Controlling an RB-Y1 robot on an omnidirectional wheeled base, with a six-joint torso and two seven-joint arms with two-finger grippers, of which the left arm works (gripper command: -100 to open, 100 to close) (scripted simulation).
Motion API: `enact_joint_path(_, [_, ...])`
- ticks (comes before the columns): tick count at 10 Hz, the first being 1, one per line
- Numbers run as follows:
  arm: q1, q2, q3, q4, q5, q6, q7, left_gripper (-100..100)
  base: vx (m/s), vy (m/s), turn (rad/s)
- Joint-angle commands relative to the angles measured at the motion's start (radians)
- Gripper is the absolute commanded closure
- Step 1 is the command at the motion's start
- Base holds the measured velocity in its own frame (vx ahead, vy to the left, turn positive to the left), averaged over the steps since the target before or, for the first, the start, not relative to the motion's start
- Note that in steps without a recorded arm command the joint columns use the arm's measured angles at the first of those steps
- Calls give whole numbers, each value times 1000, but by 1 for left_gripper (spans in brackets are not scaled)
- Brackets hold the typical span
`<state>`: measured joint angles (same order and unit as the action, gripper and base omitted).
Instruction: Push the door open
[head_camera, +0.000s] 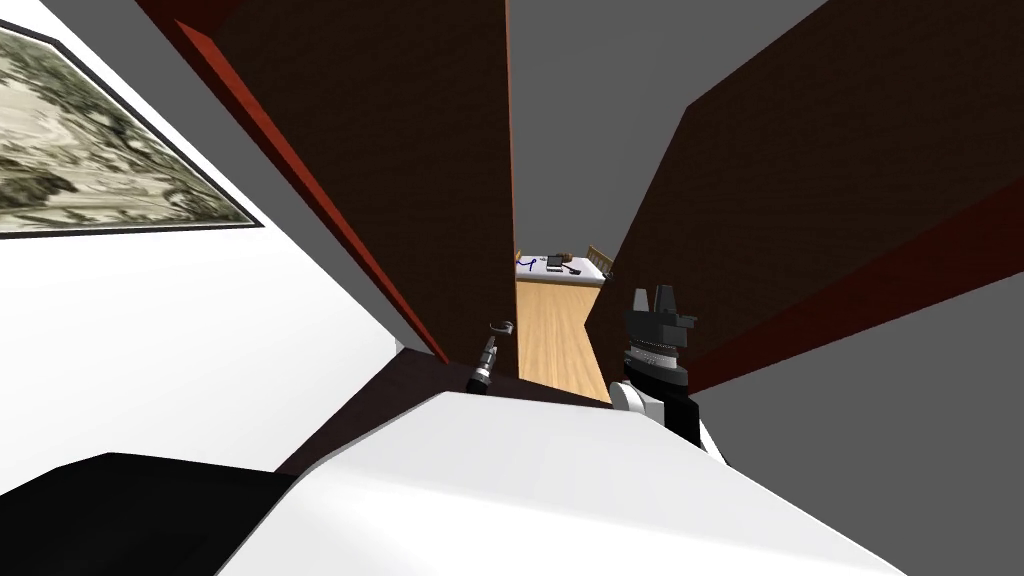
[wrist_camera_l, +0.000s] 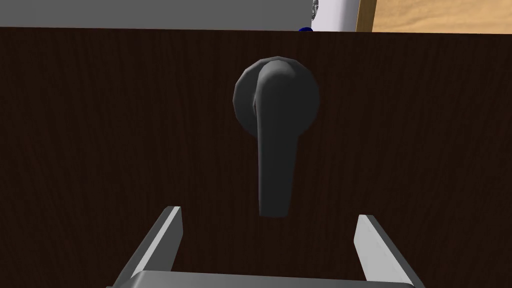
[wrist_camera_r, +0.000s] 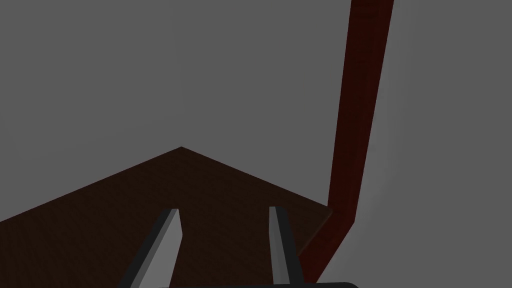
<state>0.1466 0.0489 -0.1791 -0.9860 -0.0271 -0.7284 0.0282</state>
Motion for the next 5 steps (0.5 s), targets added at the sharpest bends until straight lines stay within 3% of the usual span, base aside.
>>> enact_joint_path(1, [-10,-3,5,11,2,0,-2,-100,173,-29,-23])
enact_joint_path(4, [-26,-21,14,26,5,3,-4,-100,197,-26,-21])
enact_joint_path(5, [-23,-16,12,24,5,1,-4,-100,75,-13,-2])
